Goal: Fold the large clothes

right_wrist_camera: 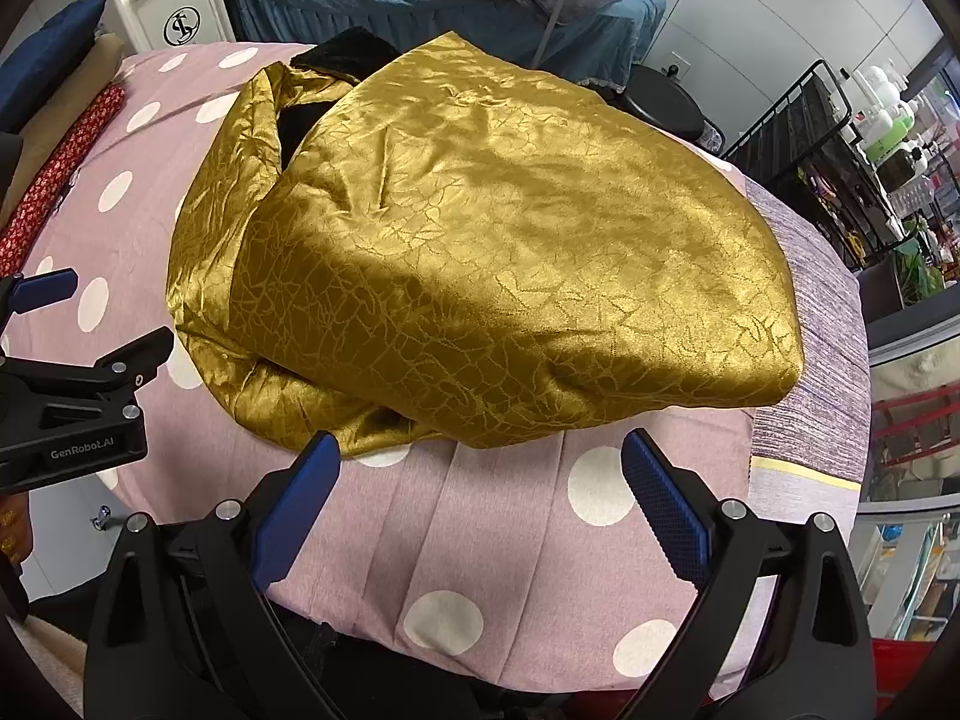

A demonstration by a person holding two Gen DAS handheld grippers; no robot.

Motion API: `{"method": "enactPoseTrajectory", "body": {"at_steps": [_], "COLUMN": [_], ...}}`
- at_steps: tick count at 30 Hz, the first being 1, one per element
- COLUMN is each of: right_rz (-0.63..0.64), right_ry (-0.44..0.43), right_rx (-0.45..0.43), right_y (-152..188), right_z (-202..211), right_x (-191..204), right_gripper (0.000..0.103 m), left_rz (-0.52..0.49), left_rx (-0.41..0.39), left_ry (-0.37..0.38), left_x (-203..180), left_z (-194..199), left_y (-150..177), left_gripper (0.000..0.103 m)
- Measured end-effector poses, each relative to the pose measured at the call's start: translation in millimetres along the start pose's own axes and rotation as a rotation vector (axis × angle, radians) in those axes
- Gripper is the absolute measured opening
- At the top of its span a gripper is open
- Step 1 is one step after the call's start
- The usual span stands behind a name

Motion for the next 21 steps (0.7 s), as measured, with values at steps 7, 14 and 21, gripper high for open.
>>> {"method": "enactPoseTrajectory", "body": {"at_steps": [7,14,21], "right_rz": [0.001,0.004,0.013], "right_ry": [0.001,0.001,0.0], "right_rx": [0.005,0.008,0.013], "right_y": [-0.7,-0.4,-0.6], "right_z": [-0.5,-1.0,-2.4], "right_x": [0.0,0.1,2.0], "right_gripper": [0.093,0.093,0.093], "left_rz": [-0.005,-0.006,-0.006], "left_rx": [0.004,0.005,0.006], "left_ry": [0.0,0.0,0.0], "left_x": [-1.5,-2.1,-2.0], "left_z": [-0.9,-1.2,-1.3], "left_y": [-1.6,-1.7,-1.8], "left_gripper": [0.097,0.097,0.097]}}
Point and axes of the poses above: each gripper's, at about its wrist camera, not at the fingertips, and z roughly against the way its jaws point, x to its left, y to its underside, the point moved 7 cm from there along -z, roughly the way its jaws point, and after that the axes turned 1 degree about y, right-handed, at the moved point
